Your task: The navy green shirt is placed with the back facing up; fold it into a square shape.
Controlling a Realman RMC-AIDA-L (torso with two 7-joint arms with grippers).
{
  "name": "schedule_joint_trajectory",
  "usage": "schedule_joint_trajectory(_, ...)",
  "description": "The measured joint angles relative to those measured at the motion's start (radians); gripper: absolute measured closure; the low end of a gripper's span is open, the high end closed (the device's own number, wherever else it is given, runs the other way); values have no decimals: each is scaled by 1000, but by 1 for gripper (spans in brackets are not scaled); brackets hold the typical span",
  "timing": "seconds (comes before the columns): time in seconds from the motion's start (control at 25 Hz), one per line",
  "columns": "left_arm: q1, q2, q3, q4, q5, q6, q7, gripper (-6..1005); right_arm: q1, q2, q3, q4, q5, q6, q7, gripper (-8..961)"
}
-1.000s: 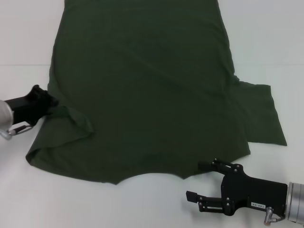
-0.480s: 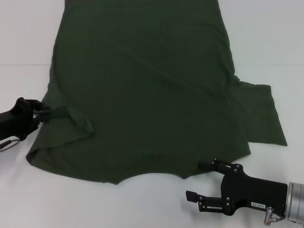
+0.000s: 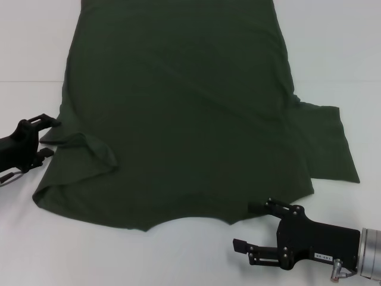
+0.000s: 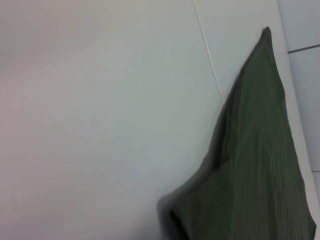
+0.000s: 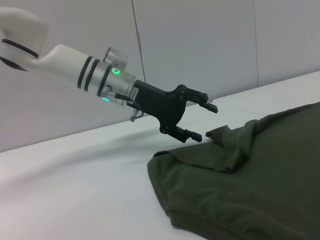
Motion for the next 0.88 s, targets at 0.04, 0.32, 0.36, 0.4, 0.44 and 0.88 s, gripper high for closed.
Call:
schedule_joint_trajectory(0.04, 0, -1, 1, -1, 0, -7, 0, 443, 0, 0, 0, 0, 0, -1, 0, 28)
schedule_joint_trajectory(0.32, -6, -10, -2, -1, 0, -37, 0, 226, 1, 0, 0, 0, -1, 1, 0, 28)
schedule_joint_trajectory(0.36, -7, -10, -2, -1, 0, -37, 0, 224, 0, 0, 0, 0, -1, 1, 0, 28)
schedule_joint_trajectory(0.4, -9, -10, -2, -1, 0, -37, 0, 221, 0, 0, 0, 0, -1, 1, 0, 28)
schedule_joint_trajectory(0.44, -10, -10, -2, -1, 0, -38, 0, 221, 0, 0, 0, 0, -1, 1, 0, 28)
schedule_joint_trajectory(0.88, -25, -23, 2, -6, 0, -92, 0, 222, -3, 0, 0, 0, -2, 2, 0, 28)
